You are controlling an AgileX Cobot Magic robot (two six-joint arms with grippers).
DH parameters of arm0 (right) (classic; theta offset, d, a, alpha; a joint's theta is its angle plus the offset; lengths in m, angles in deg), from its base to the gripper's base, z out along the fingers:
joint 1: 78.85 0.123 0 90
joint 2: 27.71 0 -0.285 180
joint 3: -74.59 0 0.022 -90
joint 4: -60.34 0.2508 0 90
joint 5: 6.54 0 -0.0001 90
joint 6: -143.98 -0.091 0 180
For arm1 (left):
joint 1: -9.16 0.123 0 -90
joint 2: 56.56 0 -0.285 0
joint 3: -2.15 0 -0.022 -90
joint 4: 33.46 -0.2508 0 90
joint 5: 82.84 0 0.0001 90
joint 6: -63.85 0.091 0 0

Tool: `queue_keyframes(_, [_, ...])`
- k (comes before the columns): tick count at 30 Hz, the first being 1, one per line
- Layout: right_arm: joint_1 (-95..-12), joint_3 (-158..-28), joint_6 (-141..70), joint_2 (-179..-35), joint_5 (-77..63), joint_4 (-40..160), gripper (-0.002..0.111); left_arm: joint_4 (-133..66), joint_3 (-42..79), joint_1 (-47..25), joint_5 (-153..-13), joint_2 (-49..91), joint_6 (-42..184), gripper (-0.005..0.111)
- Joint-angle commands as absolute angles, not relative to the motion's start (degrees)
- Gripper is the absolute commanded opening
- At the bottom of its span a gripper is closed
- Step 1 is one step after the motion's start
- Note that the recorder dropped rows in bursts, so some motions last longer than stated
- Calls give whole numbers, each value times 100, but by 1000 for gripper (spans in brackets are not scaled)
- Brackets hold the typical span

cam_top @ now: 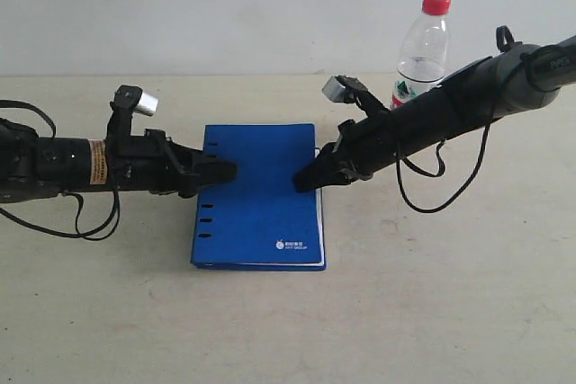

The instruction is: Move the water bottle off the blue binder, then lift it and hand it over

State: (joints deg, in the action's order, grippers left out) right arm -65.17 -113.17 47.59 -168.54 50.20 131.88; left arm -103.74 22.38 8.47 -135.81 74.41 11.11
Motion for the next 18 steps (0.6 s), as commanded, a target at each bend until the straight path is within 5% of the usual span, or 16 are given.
queue_keyframes(1, [-6232,-11345,5261,-16859,5345,13437,26,-10660,2285,394,-15009,7384,1742,4])
queue_keyframes(4, [-6232,-11345,5382,-16689,5657,13116,53,-10343,2437,394,-14784,7371,2192,4])
queue_keyframes(18, [-6232,-11345,2910,-16126,5203,9907,53,-10286,3150,478,-13399,6298,2954,4])
